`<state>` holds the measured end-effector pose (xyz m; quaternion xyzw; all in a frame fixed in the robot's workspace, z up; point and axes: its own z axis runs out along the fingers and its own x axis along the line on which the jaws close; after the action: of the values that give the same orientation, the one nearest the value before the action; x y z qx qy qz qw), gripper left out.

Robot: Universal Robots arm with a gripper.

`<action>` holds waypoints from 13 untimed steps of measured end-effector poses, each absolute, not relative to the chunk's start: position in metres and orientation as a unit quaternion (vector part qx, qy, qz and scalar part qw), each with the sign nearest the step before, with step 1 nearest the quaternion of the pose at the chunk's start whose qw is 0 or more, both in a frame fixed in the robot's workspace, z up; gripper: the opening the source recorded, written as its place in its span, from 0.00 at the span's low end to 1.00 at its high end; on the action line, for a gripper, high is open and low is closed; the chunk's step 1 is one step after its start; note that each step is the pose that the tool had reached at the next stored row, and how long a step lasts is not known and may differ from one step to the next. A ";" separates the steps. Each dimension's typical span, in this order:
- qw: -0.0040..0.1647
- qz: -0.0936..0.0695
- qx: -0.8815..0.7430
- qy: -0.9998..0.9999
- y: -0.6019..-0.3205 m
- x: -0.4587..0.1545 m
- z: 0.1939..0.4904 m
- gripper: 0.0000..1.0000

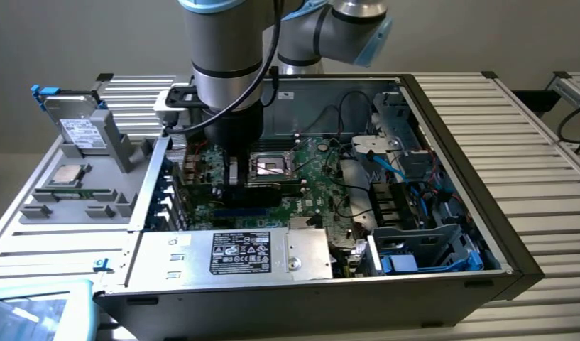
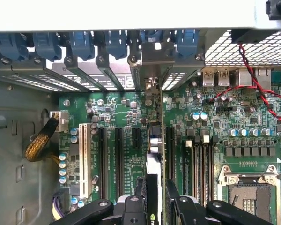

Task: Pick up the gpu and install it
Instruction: 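Insert the gpu into the slot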

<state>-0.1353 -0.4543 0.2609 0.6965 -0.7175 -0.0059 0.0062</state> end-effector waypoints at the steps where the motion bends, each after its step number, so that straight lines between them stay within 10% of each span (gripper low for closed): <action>1: 0.006 -0.006 0.696 -0.718 -0.454 -0.135 0.261 0.27; 13: 0.007 -0.007 0.696 -0.718 -0.454 -0.133 0.261 0.27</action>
<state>-0.1332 -0.4543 0.2608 0.6961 -0.7178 -0.0069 0.0069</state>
